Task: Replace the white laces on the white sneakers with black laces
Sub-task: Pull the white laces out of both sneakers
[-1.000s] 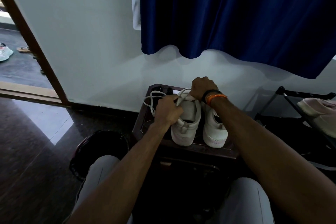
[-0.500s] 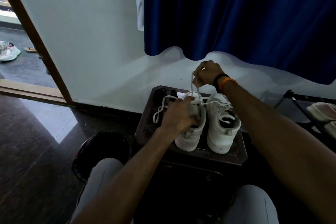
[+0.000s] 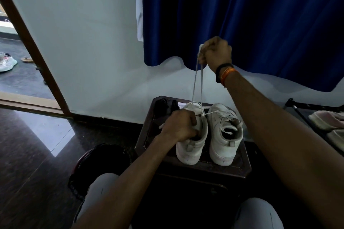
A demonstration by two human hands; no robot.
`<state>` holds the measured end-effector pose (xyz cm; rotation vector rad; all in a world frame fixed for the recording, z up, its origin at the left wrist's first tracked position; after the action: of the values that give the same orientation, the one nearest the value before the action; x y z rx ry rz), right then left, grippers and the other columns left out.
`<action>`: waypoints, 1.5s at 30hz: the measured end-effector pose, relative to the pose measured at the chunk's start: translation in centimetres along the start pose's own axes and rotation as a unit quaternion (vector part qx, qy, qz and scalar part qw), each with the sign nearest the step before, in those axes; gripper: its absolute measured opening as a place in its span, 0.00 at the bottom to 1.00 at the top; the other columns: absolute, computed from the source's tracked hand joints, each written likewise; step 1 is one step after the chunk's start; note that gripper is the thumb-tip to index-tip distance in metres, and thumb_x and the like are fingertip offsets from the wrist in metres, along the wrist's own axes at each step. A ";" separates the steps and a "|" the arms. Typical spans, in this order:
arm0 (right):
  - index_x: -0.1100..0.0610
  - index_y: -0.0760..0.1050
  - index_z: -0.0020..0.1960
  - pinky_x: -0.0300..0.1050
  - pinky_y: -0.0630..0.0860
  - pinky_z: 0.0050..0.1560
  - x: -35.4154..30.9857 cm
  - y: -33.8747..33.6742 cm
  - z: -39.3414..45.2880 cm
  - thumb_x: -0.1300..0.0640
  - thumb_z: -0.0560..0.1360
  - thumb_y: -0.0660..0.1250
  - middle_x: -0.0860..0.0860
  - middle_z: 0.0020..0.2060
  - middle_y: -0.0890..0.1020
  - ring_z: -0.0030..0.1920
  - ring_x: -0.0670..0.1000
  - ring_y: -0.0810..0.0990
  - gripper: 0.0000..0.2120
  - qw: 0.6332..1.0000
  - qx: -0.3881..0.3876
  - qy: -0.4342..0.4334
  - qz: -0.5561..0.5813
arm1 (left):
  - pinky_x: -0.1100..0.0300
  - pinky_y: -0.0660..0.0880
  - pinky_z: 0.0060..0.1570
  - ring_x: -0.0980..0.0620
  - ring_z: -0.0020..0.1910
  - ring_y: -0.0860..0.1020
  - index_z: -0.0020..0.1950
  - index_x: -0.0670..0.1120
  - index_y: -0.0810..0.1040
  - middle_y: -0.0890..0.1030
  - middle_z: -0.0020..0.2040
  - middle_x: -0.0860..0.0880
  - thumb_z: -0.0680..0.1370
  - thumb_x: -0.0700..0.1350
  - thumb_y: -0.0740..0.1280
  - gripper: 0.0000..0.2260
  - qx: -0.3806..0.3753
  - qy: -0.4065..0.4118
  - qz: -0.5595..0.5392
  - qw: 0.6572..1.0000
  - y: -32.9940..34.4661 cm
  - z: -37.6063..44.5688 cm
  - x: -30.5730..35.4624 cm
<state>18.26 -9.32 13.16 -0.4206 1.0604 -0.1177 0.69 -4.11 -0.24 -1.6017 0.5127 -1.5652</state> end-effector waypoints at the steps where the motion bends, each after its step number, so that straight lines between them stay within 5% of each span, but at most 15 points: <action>1: 0.65 0.78 0.47 0.47 0.84 0.37 -0.3 0.0 -0.4 0.73 0.75 0.57 0.58 0.33 0.84 0.31 0.53 0.83 0.11 0.999 -0.032 -0.005 -0.003 | 0.59 0.78 0.44 0.50 0.49 0.81 0.46 0.46 0.82 0.82 0.48 0.49 0.70 0.46 0.77 0.09 0.023 -0.013 -0.051 0.998 -0.5 0.5 0.0; 4: 0.62 0.80 0.44 0.43 0.82 0.34 -0.4 0.3 -1.6 0.73 0.73 0.60 0.55 0.33 0.84 0.31 0.49 0.82 0.12 0.995 -0.089 -0.026 -0.023 | 0.60 0.74 0.44 0.52 0.49 0.77 0.53 0.44 0.76 0.78 0.52 0.48 0.74 0.49 0.75 0.14 0.142 -0.045 -0.167 0.975 -2.5 3.2 0.1; 8: 0.59 0.81 0.47 0.31 0.76 0.35 -0.1 0.4 -2.5 0.66 0.76 0.69 0.47 0.34 0.83 0.35 0.42 0.81 0.04 0.990 -0.117 -0.060 -0.042 | 0.57 0.77 0.51 0.49 0.51 0.79 0.71 0.44 0.72 0.80 0.57 0.46 0.80 0.56 0.68 0.24 0.090 -0.066 -0.180 0.977 -4.2 7.4 1.2; 11: 0.58 0.81 0.46 0.35 0.79 0.36 0.5 0.3 -2.8 0.62 0.76 0.71 0.47 0.33 0.82 0.34 0.42 0.81 0.01 0.992 -0.108 -0.069 -0.018 | 0.60 0.77 0.37 0.47 0.40 0.80 0.62 0.43 0.80 0.82 0.44 0.44 0.84 0.51 0.63 0.15 0.058 -0.035 -0.210 0.975 -5.1 8.9 1.8; 16: 0.60 0.80 0.47 0.44 0.83 0.39 1.4 -0.2 -3.1 0.64 0.76 0.71 0.52 0.35 0.84 0.34 0.49 0.83 0.01 0.990 -0.117 -0.048 0.062 | 0.59 0.70 0.30 0.51 0.31 0.73 0.45 0.42 0.81 0.77 0.34 0.47 0.82 0.36 0.59 0.12 0.016 0.002 -0.270 0.963 -5.8 9.8 2.0; 21: 0.61 0.81 0.49 0.43 0.80 0.38 4.4 -0.5 -4.0 0.65 0.75 0.68 0.55 0.39 0.84 0.35 0.50 0.82 0.04 0.986 -0.024 0.089 0.137 | 0.64 0.68 0.28 0.55 0.29 0.71 0.42 0.43 0.76 0.74 0.33 0.48 0.86 0.46 0.59 0.15 0.021 -0.026 -0.350 0.936 -6.2 10.1 2.1; 25: 0.65 0.84 0.50 0.49 0.80 0.47 7.3 1.4 -6.0 0.62 0.72 0.70 0.61 0.48 0.86 0.41 0.54 0.81 0.09 0.953 -0.233 0.189 -0.028 | 0.64 0.68 0.28 0.55 0.30 0.71 0.43 0.42 0.75 0.73 0.34 0.47 0.86 0.45 0.57 0.14 0.033 -0.043 -0.399 0.915 -6.1 10.3 2.0; 29: 0.64 0.83 0.54 0.47 0.80 0.53 8.0 2.2 -7.5 0.64 0.75 0.71 0.59 0.55 0.84 0.47 0.53 0.81 0.08 0.920 -0.349 0.152 -0.093 | 0.64 0.68 0.28 0.55 0.30 0.70 0.43 0.42 0.74 0.73 0.34 0.47 0.86 0.45 0.58 0.14 0.055 -0.049 -0.444 0.893 -5.8 10.2 2.5; 32: 0.63 0.82 0.55 0.35 0.79 0.43 8.8 1.9 -7.7 0.68 0.76 0.70 0.58 0.56 0.84 0.47 0.49 0.81 0.09 0.913 -0.375 0.132 -0.092 | 0.64 0.68 0.28 0.54 0.30 0.70 0.42 0.43 0.74 0.73 0.33 0.47 0.86 0.44 0.58 0.14 0.078 -0.056 -0.490 0.867 -6.0 10.2 2.5; 38: 0.63 0.81 0.59 0.28 0.75 0.36 8.1 1.2 -7.0 0.70 0.77 0.68 0.48 0.44 0.84 0.38 0.38 0.82 0.12 0.894 -0.429 0.109 -0.069 | 0.65 0.69 0.29 0.56 0.30 0.71 0.44 0.42 0.75 0.73 0.34 0.47 0.86 0.44 0.58 0.13 0.059 -0.048 -0.539 0.839 -6.1 9.8 3.1; 41: 0.61 0.82 0.60 0.28 0.74 0.41 7.7 1.6 -6.5 0.64 0.78 0.71 0.47 0.47 0.84 0.41 0.36 0.81 0.12 0.886 -0.446 0.057 -0.114 | 0.64 0.70 0.31 0.55 0.31 0.72 0.44 0.42 0.75 0.74 0.34 0.47 0.86 0.44 0.58 0.13 0.055 -0.040 -0.551 0.832 -5.8 9.6 3.0; 45: 0.58 0.84 0.51 0.31 0.73 0.35 7.8 2.2 -6.5 0.51 0.77 0.73 0.46 0.35 0.82 0.33 0.40 0.79 0.10 0.890 -0.413 0.047 -0.190 | 0.61 0.72 0.37 0.53 0.33 0.73 0.44 0.42 0.75 0.75 0.34 0.47 0.86 0.43 0.58 0.13 0.044 -0.026 -0.566 0.823 -5.8 9.3 3.3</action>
<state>16.28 -11.36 3.16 -1.4111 1.0776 -0.0247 8.62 -0.81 7.33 -1.9778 -0.7157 -2.2842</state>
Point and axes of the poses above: each hand's wrist, its own z-axis towards the middle knuckle, its own y-axis out of the palm, x = y × z, the point moved 2 cm from there along z, towards the middle knuckle
